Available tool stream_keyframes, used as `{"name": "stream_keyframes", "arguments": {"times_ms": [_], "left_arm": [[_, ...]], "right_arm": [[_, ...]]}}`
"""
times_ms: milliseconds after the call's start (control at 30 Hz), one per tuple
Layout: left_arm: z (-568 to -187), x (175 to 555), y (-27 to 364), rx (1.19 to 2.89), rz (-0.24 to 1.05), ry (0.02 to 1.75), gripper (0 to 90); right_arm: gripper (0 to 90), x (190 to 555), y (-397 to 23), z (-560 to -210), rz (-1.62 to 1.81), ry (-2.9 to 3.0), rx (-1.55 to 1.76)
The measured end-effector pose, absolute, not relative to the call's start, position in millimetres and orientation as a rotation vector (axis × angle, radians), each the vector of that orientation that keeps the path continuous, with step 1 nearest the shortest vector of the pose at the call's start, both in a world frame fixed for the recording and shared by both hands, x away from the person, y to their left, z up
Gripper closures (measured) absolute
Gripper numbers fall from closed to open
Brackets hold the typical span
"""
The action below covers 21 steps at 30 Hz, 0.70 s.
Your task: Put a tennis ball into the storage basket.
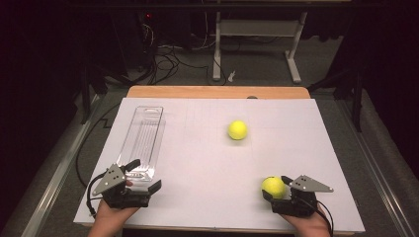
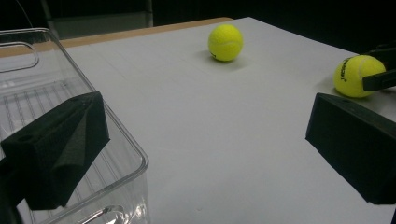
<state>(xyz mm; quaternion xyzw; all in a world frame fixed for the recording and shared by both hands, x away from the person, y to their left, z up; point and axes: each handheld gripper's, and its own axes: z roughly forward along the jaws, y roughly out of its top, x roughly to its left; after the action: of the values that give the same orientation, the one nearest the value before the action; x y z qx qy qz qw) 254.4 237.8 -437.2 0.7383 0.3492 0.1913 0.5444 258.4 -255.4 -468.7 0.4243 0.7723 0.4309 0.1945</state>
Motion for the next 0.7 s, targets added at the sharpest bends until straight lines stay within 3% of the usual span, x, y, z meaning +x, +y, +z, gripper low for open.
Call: {"name": "stream_keyframes", "arguments": {"times_ms": [700], "left_arm": [[-437.4,254.2,237.1,1.755,0.452,0.826,0.5]], "right_arm": [[26.4,257.2,-253.2,-467.8,1.183,2.200,1.178]]}}
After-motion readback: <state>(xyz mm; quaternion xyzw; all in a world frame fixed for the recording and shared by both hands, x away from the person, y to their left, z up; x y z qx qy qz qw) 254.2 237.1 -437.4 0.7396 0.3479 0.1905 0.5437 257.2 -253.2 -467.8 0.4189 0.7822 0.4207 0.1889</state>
